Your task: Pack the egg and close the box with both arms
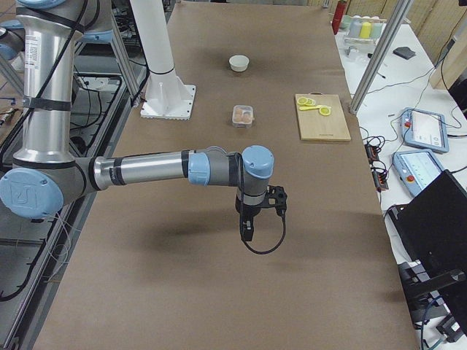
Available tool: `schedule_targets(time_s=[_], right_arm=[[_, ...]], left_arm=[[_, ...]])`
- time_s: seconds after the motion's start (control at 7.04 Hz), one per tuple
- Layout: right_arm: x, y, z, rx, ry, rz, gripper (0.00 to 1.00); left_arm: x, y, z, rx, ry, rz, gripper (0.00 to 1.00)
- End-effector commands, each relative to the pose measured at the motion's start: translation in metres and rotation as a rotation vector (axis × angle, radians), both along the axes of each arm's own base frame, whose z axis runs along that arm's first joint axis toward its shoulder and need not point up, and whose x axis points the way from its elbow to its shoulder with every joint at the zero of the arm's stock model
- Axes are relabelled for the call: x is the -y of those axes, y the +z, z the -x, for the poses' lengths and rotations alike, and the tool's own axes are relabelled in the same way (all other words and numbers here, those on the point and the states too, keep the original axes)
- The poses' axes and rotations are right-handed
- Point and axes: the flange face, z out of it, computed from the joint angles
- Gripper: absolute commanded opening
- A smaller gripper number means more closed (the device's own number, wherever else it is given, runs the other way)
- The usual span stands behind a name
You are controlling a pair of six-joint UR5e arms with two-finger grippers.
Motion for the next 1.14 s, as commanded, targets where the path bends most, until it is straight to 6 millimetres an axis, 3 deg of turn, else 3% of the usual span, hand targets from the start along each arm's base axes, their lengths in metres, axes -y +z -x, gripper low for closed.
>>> schedule_targets(time_s=[0.0, 0.99], right_arm=[[0.001, -0.0016, 0.0002, 0.001, 0.0, -0.003, 1.0], [-0.0002, -0.0036, 0.0005, 0.006, 0.0, -0.006, 1.0]], left_arm=[[0.0009, 0.0171, 0.0015, 0.002, -0.004, 0.018, 0.98], [0.0012, 0.0254, 0.0008, 0.001, -0.005, 0.037, 0.98]])
